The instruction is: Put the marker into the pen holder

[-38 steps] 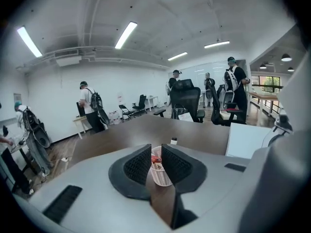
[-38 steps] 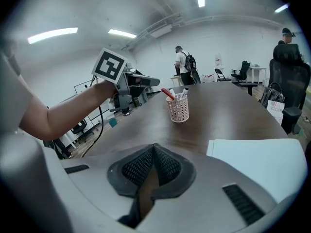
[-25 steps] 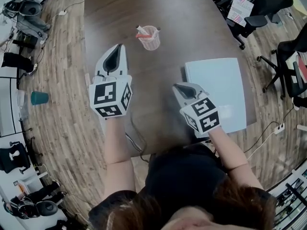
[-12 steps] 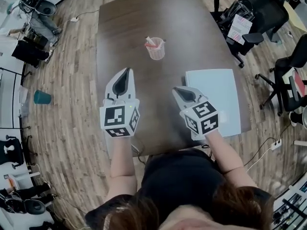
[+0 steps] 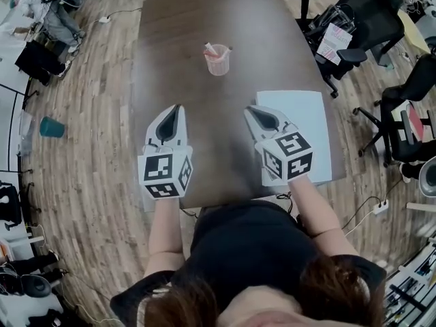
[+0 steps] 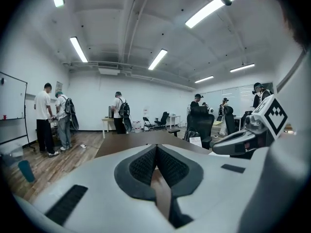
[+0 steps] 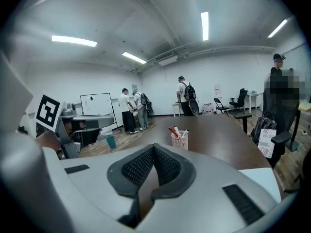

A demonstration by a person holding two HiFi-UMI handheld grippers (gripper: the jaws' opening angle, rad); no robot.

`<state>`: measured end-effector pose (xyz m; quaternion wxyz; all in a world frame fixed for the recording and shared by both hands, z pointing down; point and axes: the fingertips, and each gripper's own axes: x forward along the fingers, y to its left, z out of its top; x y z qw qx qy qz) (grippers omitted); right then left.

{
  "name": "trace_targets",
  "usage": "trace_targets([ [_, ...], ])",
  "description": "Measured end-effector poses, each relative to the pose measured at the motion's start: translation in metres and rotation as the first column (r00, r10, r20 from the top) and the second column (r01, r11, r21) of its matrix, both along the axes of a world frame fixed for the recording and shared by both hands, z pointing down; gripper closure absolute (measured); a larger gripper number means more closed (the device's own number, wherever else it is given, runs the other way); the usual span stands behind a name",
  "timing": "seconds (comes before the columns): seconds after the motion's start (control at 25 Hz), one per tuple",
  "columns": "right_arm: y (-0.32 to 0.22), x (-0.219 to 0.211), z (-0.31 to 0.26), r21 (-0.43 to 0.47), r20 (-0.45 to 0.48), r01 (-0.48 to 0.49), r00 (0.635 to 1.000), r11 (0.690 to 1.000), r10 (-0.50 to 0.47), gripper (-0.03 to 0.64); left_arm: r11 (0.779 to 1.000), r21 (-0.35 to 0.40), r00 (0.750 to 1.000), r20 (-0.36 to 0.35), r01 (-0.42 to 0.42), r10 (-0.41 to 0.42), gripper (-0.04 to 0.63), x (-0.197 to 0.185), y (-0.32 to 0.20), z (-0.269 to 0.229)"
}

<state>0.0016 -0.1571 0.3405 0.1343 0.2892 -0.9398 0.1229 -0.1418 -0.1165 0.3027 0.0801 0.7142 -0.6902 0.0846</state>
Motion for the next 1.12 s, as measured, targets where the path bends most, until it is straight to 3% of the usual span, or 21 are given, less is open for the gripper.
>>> trace_targets([
  [0.2, 0.006, 0.002, -0.008, 0.029, 0.009, -0.013, 1.000, 0.999, 0.013, 0.601, 0.999, -0.037, 0.998, -0.055, 0.009, -0.011, 0.569, 0.003, 0.017, 0.016],
  [1.12, 0.014, 0.002, -0.007, 0.033, 0.020, -0.015, 1.000, 0.999, 0.015, 0.601, 0.994, -0.106, 0.998, -0.059, 0.027, -0.034, 0.569, 0.009, 0.039, 0.035],
])
